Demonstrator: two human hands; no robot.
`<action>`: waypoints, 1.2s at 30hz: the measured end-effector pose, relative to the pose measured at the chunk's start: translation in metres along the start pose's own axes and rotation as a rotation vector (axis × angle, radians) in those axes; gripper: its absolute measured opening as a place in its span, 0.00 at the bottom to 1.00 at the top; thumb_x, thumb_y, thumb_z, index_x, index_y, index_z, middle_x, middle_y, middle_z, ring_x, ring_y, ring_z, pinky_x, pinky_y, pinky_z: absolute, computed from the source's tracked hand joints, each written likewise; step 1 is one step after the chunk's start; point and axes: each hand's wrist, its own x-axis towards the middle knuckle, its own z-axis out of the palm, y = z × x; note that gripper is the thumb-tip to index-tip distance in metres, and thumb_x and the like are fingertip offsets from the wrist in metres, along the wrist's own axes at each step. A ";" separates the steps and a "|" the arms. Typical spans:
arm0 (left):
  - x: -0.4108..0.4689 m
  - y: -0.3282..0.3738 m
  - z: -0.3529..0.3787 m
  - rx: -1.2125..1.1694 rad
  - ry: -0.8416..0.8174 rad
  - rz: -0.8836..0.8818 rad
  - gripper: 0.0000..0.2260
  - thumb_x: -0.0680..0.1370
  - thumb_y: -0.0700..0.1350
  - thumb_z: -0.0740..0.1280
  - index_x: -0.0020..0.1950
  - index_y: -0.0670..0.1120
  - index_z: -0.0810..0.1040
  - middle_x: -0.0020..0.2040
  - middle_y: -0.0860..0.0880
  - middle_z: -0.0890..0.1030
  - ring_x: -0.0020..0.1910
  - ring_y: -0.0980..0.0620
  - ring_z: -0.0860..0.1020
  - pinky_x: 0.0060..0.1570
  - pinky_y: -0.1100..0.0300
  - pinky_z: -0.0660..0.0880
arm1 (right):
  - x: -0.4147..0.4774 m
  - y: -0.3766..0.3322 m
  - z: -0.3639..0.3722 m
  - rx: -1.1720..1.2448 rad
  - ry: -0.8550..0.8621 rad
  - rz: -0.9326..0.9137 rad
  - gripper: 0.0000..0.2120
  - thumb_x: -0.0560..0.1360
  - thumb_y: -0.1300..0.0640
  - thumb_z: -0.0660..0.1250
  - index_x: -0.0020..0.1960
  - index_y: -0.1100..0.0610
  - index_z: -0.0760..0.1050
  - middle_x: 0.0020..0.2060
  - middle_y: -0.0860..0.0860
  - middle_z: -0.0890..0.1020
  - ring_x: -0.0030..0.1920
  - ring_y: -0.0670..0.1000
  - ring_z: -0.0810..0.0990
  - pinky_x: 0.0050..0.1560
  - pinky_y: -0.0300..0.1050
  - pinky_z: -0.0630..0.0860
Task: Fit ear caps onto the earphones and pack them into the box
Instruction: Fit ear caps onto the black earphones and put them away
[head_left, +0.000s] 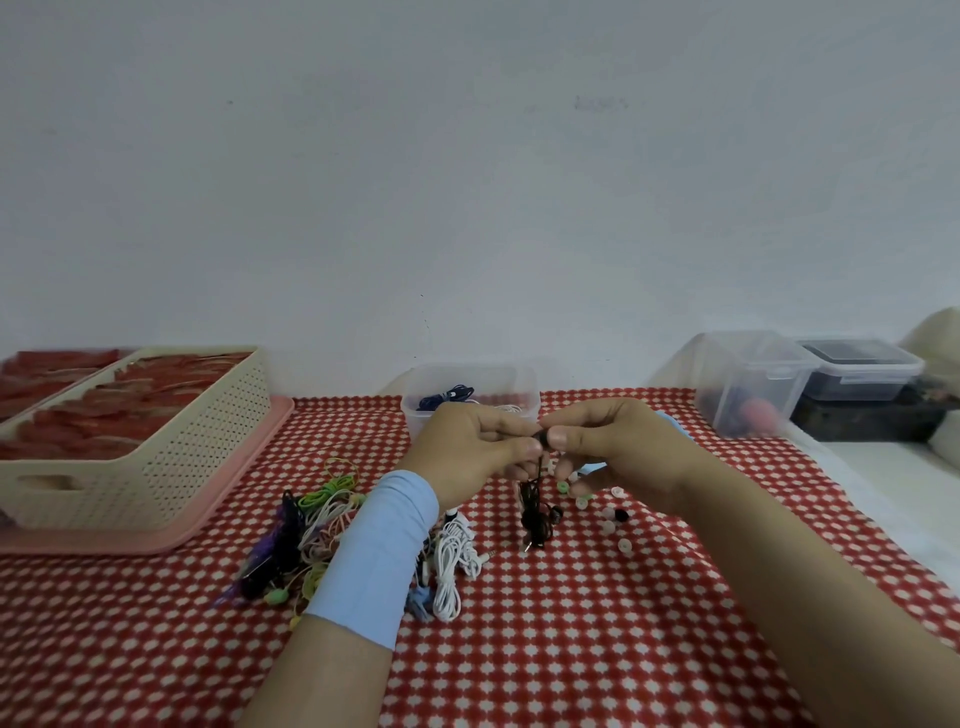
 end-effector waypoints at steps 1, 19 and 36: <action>0.000 0.000 0.000 0.010 -0.008 0.010 0.08 0.75 0.33 0.71 0.52 0.41 0.84 0.39 0.45 0.86 0.37 0.53 0.84 0.41 0.64 0.80 | 0.000 -0.001 -0.001 0.012 -0.018 0.027 0.10 0.71 0.57 0.74 0.51 0.57 0.87 0.40 0.57 0.86 0.38 0.50 0.83 0.38 0.47 0.81; 0.002 -0.005 0.008 -0.127 0.095 -0.047 0.08 0.75 0.35 0.72 0.53 0.43 0.84 0.45 0.45 0.86 0.42 0.51 0.85 0.42 0.61 0.81 | 0.004 0.004 -0.005 0.082 0.018 0.000 0.15 0.71 0.56 0.74 0.56 0.60 0.85 0.44 0.57 0.87 0.41 0.52 0.85 0.38 0.48 0.83; -0.004 0.015 -0.011 -0.264 0.143 -0.003 0.06 0.77 0.36 0.69 0.54 0.39 0.81 0.50 0.40 0.85 0.46 0.47 0.84 0.49 0.53 0.82 | 0.007 0.010 0.018 -0.617 0.004 -0.115 0.05 0.73 0.53 0.78 0.47 0.48 0.84 0.44 0.39 0.85 0.39 0.36 0.81 0.53 0.41 0.77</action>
